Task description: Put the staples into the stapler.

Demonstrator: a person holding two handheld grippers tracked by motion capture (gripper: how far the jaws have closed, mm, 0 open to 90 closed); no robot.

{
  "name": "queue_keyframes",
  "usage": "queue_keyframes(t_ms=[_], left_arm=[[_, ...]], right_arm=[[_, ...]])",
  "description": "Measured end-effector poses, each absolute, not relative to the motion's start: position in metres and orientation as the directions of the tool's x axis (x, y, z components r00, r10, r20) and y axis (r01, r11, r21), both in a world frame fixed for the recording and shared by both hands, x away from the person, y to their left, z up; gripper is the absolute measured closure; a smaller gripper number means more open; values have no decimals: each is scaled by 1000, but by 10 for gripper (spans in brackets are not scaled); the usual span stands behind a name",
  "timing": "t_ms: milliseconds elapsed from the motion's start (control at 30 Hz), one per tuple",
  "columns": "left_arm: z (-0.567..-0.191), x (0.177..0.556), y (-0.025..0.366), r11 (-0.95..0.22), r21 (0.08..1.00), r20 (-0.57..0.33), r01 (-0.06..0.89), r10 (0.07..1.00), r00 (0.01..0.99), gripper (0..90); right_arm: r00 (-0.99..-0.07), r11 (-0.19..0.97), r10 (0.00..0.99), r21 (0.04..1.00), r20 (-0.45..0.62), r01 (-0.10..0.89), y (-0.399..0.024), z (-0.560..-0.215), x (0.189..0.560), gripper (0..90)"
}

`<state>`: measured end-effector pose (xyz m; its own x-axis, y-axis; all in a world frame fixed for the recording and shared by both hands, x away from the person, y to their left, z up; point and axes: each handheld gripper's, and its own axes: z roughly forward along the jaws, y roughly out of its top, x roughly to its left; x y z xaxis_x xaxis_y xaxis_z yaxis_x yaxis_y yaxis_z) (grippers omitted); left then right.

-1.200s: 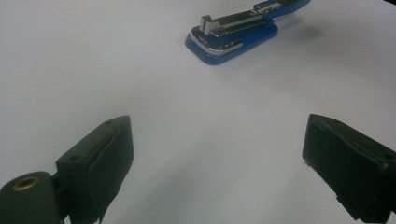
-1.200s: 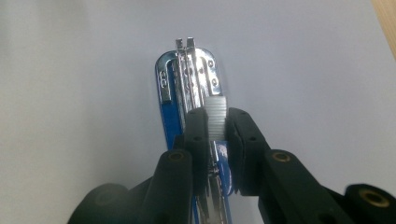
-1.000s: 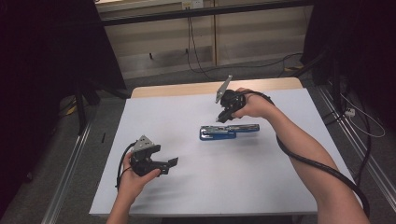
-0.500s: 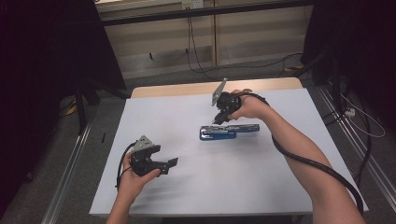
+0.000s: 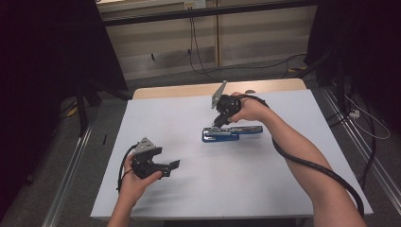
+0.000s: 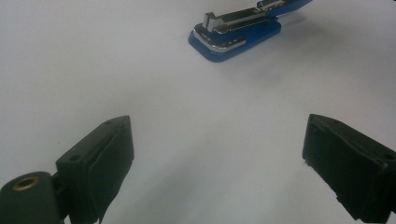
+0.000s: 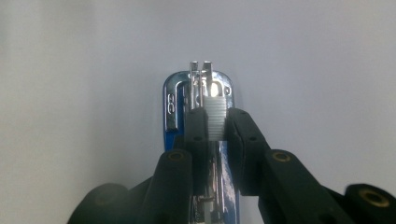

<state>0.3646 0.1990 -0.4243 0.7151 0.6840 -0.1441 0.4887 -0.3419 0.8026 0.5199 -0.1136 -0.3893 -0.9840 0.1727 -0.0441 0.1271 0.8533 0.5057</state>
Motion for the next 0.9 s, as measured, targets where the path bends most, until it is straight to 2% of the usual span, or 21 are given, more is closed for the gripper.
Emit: queue_keyframes(t_ms=[900], left_arm=[[-424,364,199,-341,805,-143,485,683,716,90]], right_arm=[[-991,861,130,500,-33,96,-99,-400,520,790]])
